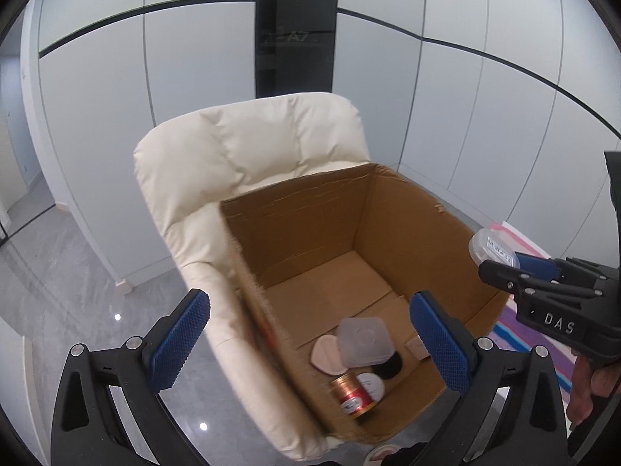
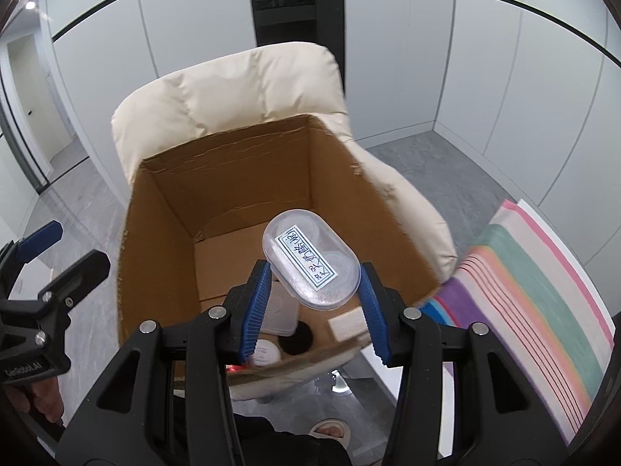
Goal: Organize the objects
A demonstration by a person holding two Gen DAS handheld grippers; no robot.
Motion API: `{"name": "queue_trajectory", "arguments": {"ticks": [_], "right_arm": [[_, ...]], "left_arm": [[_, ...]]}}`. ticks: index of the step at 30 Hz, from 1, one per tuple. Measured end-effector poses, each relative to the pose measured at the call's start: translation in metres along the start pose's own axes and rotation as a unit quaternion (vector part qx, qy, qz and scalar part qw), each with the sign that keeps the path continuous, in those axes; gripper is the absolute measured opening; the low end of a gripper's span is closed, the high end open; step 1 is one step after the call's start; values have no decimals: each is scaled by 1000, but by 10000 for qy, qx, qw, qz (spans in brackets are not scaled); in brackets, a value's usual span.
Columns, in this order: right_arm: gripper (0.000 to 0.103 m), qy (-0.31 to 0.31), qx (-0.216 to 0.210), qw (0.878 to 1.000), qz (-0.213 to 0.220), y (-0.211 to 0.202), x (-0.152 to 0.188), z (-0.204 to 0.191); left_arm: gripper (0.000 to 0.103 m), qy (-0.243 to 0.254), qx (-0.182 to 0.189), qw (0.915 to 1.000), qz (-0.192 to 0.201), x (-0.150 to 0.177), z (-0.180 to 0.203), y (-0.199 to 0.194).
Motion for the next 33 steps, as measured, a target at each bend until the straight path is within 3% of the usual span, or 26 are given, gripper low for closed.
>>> {"name": "queue_trajectory", "arguments": {"ticks": [12,17,20,23,33], "right_arm": [[50,-85,-258,9996,-97,20,-4,-34],[83,-92,-195,9998,47,14,-5,-33],[96,-89,-28,9999,77,11,-5,-27],[103,-35,113,9999,77,7,-4,-16],[103,364,376,9986,125,-11,4,36]], "left_arm": [[103,-193,-254,9995,-62,7,-37,-2],[103,-188,-257,9995,-68,6,-36,0],[103,-173,-241,9995,-88,4,-32,3],[103,-139,-205,9997,-76,1,-22,4],[103,114,3,9999,-73,-9,25,11]]}}
Point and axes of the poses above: each gripper's, at about its wrist camera, not at the fingertips, and y roughly the way its jaws point, z to its right, x to its underside, the point moved 7 cm from there along y, roughly the way its jaws point, and after that the axes turned 10 degrees about -x, right-handed, at the moved point
